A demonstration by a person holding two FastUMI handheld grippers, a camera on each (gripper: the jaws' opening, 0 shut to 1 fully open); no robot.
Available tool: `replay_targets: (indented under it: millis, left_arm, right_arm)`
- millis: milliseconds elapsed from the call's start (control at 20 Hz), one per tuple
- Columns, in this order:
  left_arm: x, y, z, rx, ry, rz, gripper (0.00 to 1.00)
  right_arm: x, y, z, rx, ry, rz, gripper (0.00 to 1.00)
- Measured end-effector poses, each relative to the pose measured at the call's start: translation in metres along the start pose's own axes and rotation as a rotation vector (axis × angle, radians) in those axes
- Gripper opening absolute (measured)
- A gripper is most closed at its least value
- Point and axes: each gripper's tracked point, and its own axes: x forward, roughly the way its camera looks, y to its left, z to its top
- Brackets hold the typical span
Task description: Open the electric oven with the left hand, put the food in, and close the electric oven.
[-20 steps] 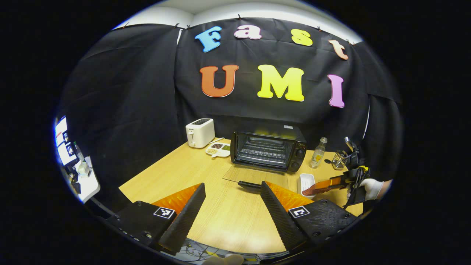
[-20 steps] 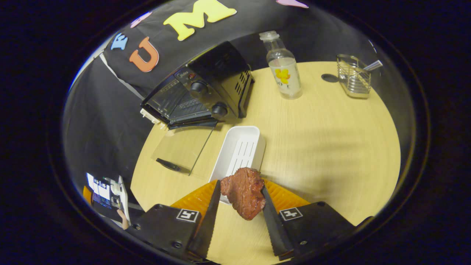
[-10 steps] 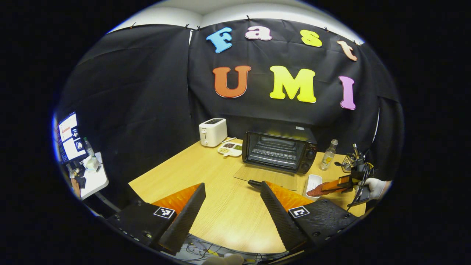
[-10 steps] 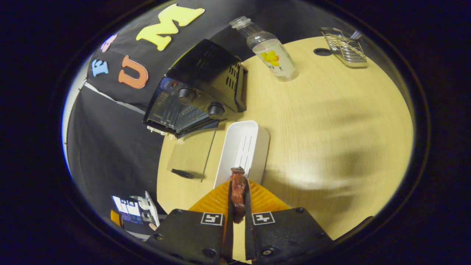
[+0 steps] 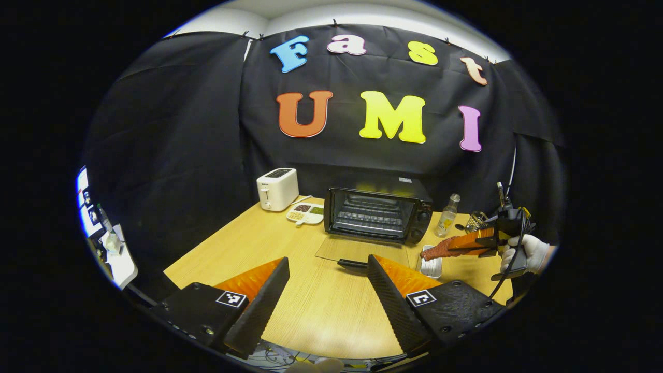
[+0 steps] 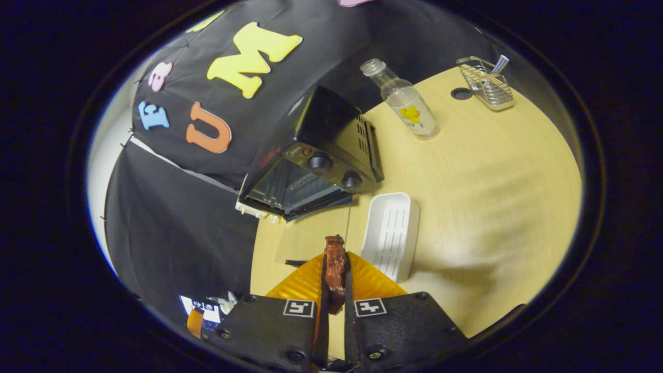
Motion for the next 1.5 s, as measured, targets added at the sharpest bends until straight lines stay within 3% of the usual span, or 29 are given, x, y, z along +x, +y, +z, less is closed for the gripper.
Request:
replay_targets:
  millis: [300,550,600,800,1000,1500]
  left_arm:
    - [0.019,0.038,0.02,0.061,-0.017,-0.056,0.97]
    - [0.028,0.063,0.031,0.111,-0.025,-0.068,0.97]
    - [0.029,0.067,0.032,0.114,-0.027,-0.063,0.97]
    - [0.033,0.071,0.035,0.148,-0.03,-0.074,0.97]
    - [0.045,0.079,0.036,0.176,-0.041,-0.06,0.96]
    - [0.071,0.099,0.029,0.149,-0.002,-0.057,0.96]
  right_arm:
    - [0.024,0.056,-0.006,0.126,-0.187,0.067,0.15]
    - [0.076,0.091,-0.006,0.245,-0.327,0.108,0.15]
    - [0.088,0.095,-0.002,0.269,-0.357,0.106,0.12]
    - [0.144,0.098,0.013,0.32,-0.424,0.047,0.15]
    - [0.184,0.108,0.04,0.43,-0.523,0.056,0.15]
    - [0.25,0.106,0.09,0.467,-0.671,0.013,0.15]
